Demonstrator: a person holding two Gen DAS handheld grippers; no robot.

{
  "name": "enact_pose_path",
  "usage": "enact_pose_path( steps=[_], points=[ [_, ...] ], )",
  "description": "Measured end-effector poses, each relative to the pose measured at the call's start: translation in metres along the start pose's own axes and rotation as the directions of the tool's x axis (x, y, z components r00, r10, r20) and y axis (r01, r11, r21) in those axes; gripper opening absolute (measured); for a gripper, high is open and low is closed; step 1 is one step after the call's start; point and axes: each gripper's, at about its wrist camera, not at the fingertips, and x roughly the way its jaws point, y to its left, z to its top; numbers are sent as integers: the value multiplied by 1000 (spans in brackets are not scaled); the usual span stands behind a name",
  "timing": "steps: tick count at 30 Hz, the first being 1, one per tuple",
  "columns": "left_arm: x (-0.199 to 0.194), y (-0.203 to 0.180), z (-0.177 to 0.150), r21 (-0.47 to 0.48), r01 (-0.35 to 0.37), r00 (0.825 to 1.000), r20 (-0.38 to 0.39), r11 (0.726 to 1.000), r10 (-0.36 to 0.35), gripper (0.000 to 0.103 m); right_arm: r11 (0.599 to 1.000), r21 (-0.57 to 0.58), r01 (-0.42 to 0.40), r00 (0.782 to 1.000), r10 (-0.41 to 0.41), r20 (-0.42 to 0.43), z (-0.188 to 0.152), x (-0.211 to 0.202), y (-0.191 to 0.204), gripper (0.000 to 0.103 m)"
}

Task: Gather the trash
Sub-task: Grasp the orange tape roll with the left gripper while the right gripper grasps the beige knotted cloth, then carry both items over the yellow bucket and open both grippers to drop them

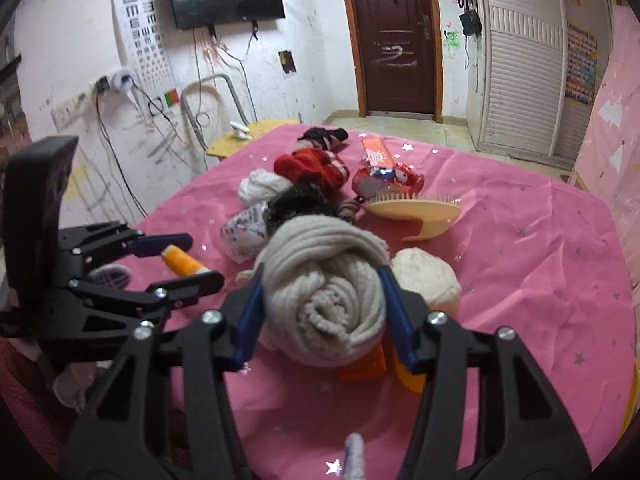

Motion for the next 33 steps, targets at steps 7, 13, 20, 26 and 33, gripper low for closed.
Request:
enact_pose_path(
  steps=[7,13,20,26,33],
  points=[
    [-17,-3,19,2,-13,999,51,1000,12,50,996,73,-56,988,44,150,18,-38,-17,50],
    [-35,-26,57,39,7,991,131,999,-12,50,993,117,13,970,-41,238,24,-74,-47,50],
    [-35,-81,106,95,95,979,173,991,-110,50,960,222,170,927,-232,293,12,-123,-109,50],
    [-24,-148,138,187,188,963,158,964,-218,50,880,348,323,873,-419,250,-20,-160,-174,51],
    [-4,-241,156,300,286,942,88,910,-325,50,771,449,451,816,-560,142,-61,-171,-229,51]
  ],
)
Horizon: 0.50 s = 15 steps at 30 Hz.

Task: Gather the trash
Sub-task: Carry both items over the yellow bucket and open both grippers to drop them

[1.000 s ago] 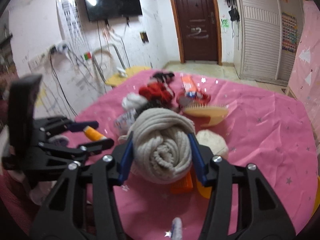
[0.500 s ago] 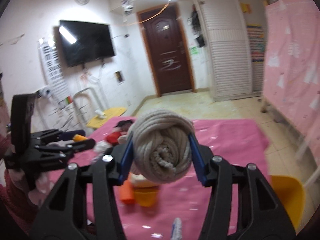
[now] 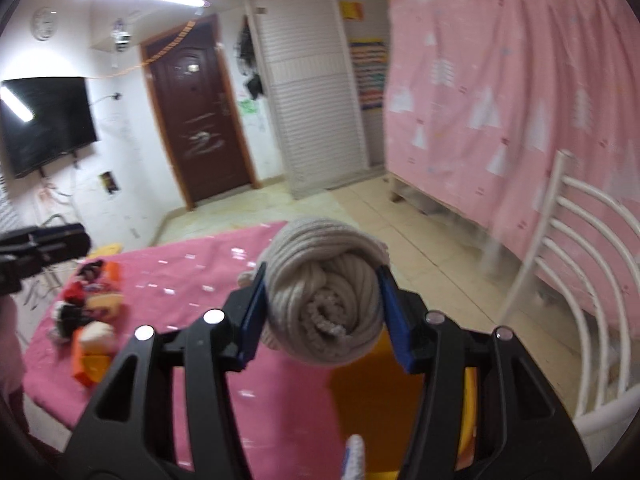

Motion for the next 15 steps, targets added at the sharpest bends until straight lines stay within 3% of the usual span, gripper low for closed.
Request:
enact_pose_path(
  steps=[2,4,6,15],
  points=[
    [15,-19,8,22,32,999,-25,999,-32,50,1000,18,23,999,-22,-25,-4,9,-13,53],
    [24,-33,9,33,54,998,-44,998,-53,50,999,38,23,998,-20,-59,-9,19,-22,65],
    [34,-48,12,47,79,995,-69,996,-76,50,998,55,25,998,-22,-58,-11,21,-32,70],
    [72,-110,20,77,216,969,-136,973,-205,50,975,184,124,991,-129,17,-6,-3,-88,72]
  ],
)
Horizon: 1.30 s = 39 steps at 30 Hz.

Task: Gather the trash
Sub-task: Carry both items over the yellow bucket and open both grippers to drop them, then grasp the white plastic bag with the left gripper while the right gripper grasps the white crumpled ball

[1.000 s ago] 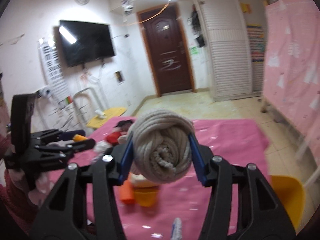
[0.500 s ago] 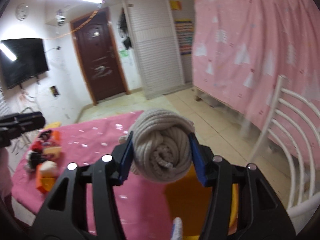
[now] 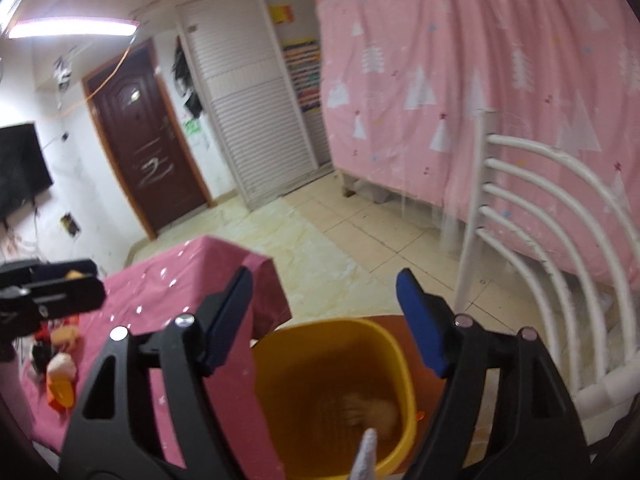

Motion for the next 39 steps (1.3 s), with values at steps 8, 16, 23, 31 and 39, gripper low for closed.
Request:
enact_pose_path(
  steps=[8,16,23,31,39],
  points=[
    [21,-14,11,-13,50,998,-31,999,-51,69,999,34,4,999,-6,41,5,-13,-11,77],
    [-5,8,7,-63,28,1000,2,998,-28,70,999,10,-52,999,52,1,2,2,4,77],
    [-43,40,-1,-125,-26,999,29,992,30,70,992,-53,-113,993,113,-16,0,0,46,77],
    [-90,87,-22,-161,-148,987,40,976,157,70,968,-123,-219,975,214,-57,-4,7,113,77],
    [-141,154,-51,-243,-239,963,68,940,262,70,924,-204,-324,945,306,-118,-14,9,182,77]
  ],
)
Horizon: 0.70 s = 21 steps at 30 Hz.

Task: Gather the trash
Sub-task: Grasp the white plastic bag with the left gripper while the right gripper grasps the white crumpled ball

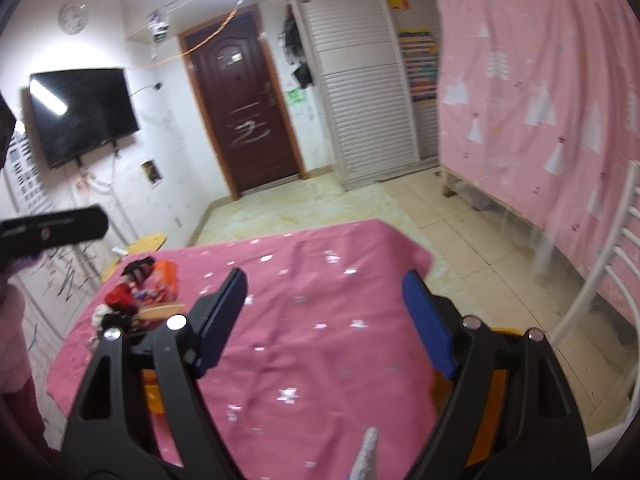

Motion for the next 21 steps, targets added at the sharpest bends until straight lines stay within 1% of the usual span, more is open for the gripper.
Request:
enact_pose_path(
  steps=[4,9,12,13,16,21],
  points=[
    [-14,43,-5,-56,-53,998,19,997,54,70,997,-57,-46,998,44,-33,0,12,34,77],
    [-24,83,-10,-97,-102,994,20,990,105,71,990,-105,-94,994,87,-71,-2,25,64,77],
    [-29,103,-17,-108,-132,991,18,985,135,71,983,-130,-133,988,120,-100,-6,31,84,84],
    [-30,108,-19,-111,-142,989,16,984,145,71,980,-138,-140,986,126,-108,-7,33,88,84],
    [-31,133,-30,-136,-180,983,-4,974,181,72,970,-171,-172,978,147,-148,-14,42,107,84],
    [-20,167,-55,-174,-231,973,-73,957,221,73,956,-190,-224,961,185,-204,-24,53,127,84]
  ],
)
